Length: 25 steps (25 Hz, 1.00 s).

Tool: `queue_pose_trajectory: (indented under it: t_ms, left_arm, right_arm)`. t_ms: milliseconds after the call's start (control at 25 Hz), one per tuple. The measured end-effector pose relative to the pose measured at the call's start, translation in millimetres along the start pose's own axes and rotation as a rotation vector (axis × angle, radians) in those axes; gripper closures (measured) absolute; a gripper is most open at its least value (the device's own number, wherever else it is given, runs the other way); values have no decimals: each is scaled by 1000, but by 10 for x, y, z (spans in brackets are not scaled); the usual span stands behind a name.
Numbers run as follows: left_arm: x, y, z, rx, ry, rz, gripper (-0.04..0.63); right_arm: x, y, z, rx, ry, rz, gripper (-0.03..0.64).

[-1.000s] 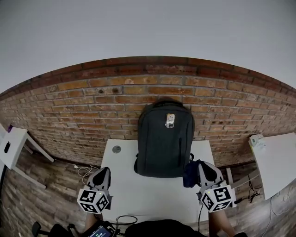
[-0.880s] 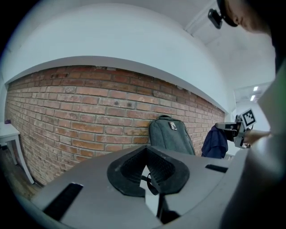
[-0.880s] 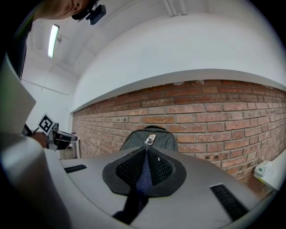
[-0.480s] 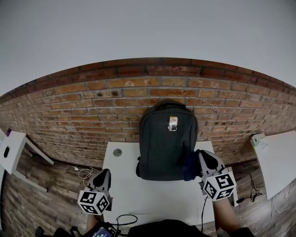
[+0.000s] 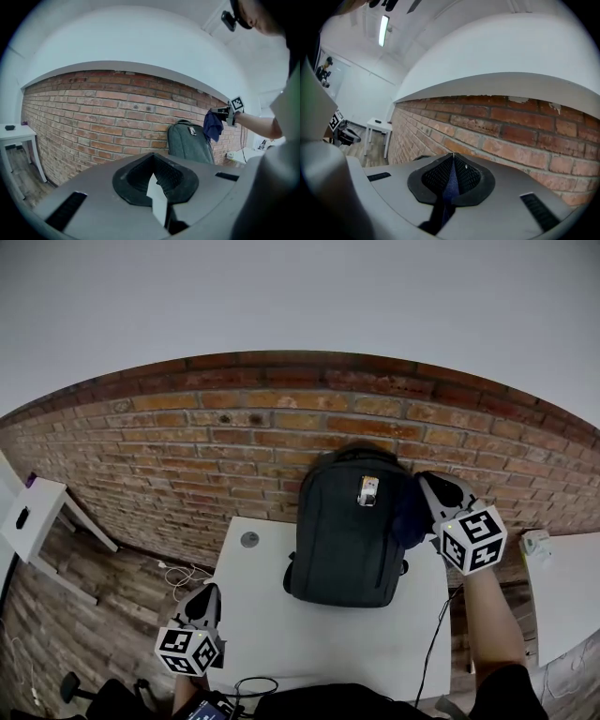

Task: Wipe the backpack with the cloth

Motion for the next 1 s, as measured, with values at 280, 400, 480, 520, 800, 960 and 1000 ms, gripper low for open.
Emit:
queue_pose_trajectory:
  t_ms: [280, 400, 480, 520, 800, 960, 1000]
  left_arm:
    - [-70, 70, -118, 23, 11, -12, 598]
    - [-108, 67, -162, 25, 12, -20, 598]
    - [-128, 86, -206, 32, 13, -23, 598]
    - [-134, 95, -234, 37, 14, -24, 598]
    - [-141, 107, -361, 59, 20, -30, 598]
    - [-184, 131, -439, 77, 30, -33, 598]
    - [-205, 138, -466, 82, 36, -37, 598]
  right_arm:
    - [340, -740, -132, 116, 58, -3, 606]
    - [507, -1032, -165, 131, 66, 14, 606]
    - [642, -1204, -217, 143, 60, 31, 606]
    - [710, -1288, -253, 149, 59, 41, 606]
    - [955, -1828, -567, 217, 100, 56, 606]
    - [878, -2029, -681, 245, 149, 24, 606]
    - [823, -2066, -700, 255, 161, 6, 606]
Point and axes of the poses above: the fingertips, and each gripper's own axes: y backward along the fingers, z to its right, x out of its top, the point moved 2 cm from there along y, backward along the fingers, and after that the axes turned 5 degrees about z, right-handed, at the moved point
